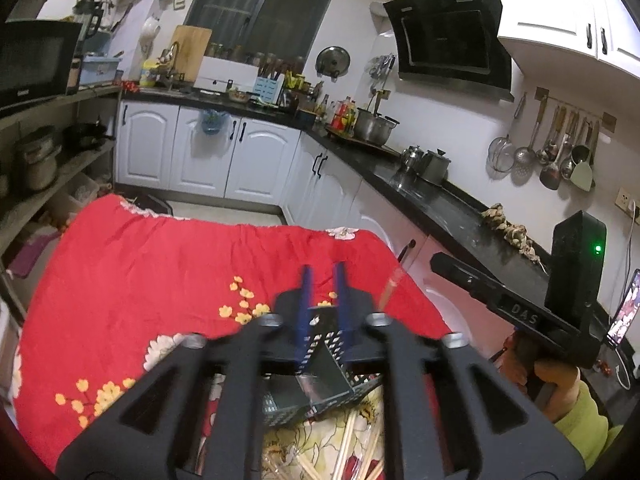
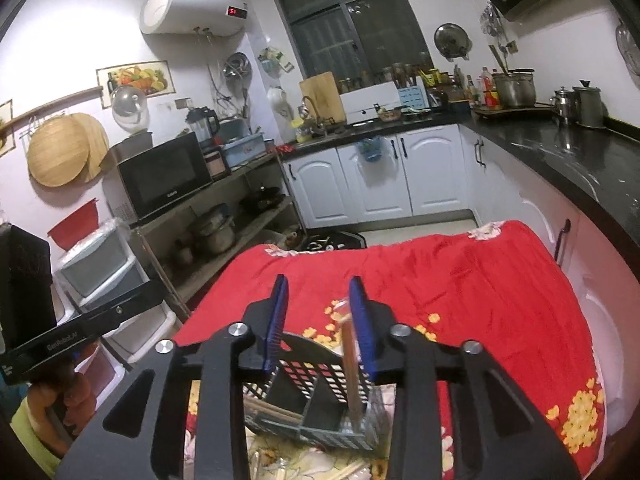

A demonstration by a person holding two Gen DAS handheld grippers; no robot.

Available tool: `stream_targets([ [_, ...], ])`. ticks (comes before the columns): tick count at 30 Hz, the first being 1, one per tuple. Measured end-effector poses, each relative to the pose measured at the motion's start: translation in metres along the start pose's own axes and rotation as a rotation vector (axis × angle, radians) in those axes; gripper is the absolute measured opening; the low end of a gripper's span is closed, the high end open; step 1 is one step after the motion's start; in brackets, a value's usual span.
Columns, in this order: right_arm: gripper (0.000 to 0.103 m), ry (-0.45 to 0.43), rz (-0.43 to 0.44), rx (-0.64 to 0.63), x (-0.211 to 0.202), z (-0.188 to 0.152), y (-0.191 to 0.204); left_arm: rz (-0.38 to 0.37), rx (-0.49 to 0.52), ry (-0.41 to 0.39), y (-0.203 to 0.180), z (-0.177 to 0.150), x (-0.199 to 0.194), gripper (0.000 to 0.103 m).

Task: Organize utensils
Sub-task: 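Carry chopsticks over the green caddy and open both tools to drop them in, then move both open tools back down to the chopstick pile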

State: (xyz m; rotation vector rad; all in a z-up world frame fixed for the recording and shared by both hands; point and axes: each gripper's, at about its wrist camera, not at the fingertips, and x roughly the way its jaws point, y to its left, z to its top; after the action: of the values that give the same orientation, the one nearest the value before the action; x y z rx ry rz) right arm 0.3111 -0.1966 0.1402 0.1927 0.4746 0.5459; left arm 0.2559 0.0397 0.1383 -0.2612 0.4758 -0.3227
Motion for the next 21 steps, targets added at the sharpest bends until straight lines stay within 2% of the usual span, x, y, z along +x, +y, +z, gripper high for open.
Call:
stream_targets([
  [1,0.035,0.003,-0.006,0.001,-0.001,-0.002,-0.002,0.004,-0.007,0.003,0.002,-0.002,0.001,0.028],
  [3,0.041,0.004,-0.02,-0.002,-0.004,-0.007,-0.005,0.002,-0.015,0.01,0.005,-0.005,0.001,0.032],
  [6,0.046,0.009,-0.043,-0.008,-0.009,-0.013,-0.009,0.003,-0.03,0.007,0.009,-0.01,-0.001,0.048],
  [13,0.051,0.026,-0.073,-0.023,-0.021,-0.032,-0.015,0.023,-0.053,-0.04,0.014,-0.017,-0.018,0.074],
  [18,0.052,0.047,-0.081,-0.022,-0.029,-0.049,-0.02,0.042,-0.056,-0.06,0.015,-0.028,-0.031,0.086],
  [21,0.053,0.056,-0.09,-0.023,-0.032,-0.057,-0.021,0.052,-0.06,-0.066,0.016,-0.039,-0.037,0.089],
])
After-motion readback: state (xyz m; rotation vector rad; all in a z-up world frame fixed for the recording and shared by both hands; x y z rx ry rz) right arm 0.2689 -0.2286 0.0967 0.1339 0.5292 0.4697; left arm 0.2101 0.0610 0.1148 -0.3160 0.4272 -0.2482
